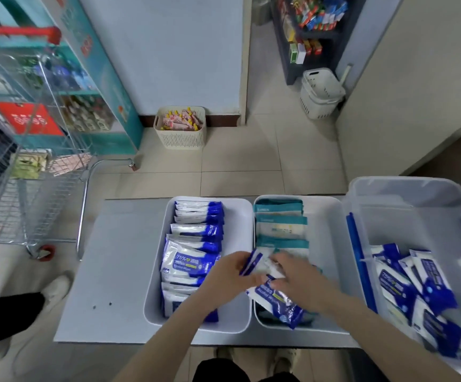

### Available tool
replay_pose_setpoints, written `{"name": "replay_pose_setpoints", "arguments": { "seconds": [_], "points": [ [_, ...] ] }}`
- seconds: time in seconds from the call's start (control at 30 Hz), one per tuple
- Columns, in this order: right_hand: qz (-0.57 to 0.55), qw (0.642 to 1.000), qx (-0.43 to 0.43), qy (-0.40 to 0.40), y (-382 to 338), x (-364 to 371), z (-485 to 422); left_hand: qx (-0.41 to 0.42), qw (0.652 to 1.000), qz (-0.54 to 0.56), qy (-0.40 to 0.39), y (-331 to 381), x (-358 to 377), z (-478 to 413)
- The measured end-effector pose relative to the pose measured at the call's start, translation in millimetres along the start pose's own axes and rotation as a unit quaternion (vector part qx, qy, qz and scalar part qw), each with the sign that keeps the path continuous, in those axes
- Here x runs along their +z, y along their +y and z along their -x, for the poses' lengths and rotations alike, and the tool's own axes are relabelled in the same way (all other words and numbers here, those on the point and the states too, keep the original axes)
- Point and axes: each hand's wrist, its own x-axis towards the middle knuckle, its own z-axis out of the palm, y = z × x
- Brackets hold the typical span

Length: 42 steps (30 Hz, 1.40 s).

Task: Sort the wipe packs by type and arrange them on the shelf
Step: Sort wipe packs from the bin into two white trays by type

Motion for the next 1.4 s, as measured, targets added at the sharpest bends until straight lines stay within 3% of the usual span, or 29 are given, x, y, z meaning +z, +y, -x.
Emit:
{"name": "replay_pose_setpoints", "arguments": {
  "seconds": [0.07, 0.2, 0.3, 0.47, 0.67, 0.9, 1.03, 1.17, 1.3, 1.4],
  "points": [
    [0.012, 1.0, -0.027, -0.005, -28, 10, -16, -0.022, 1.0, -0.011, 0.016, -18, -17, 7],
    [0.011, 0.998, -0.046, -0.031, -63, 20, -47, -0.085, 0.986, 0.07, 0.121, -48, -57, 19],
    [0.007, 0.998, -0.063, -0.016, -82, 31, -67, -0.116, 0.979, 0.029, 0.166, -70, -84, 24],
    [0.02, 0.997, -0.07, 0.007, -103, 63, -98, -0.125, 0.974, -0.088, 0.168, -91, -116, 21],
    [0.066, 0.996, -0.062, -0.018, -111, 89, -116, -0.092, 0.956, -0.211, 0.182, -107, -121, 15],
    [0.104, 0.991, -0.08, 0.005, -109, 97, -110, -0.117, 0.914, -0.368, 0.122, -107, -110, 1],
    [0.071, 0.993, -0.081, 0.046, -91, 83, -95, -0.123, 0.91, -0.371, 0.14, -98, -108, 2],
    [0.023, 0.993, -0.075, 0.086, -66, 53, -69, -0.061, 0.926, -0.328, 0.174, -71, -95, 4],
    [-0.038, 0.989, -0.023, 0.142, -27, 27, -33, 0.002, 0.977, -0.187, 0.107, -23, -57, -16],
    [-0.075, 0.978, 0.013, 0.193, 16, 9, 2, 0.053, 0.983, -0.162, 0.069, 16, -13, -33]
  ]
}}
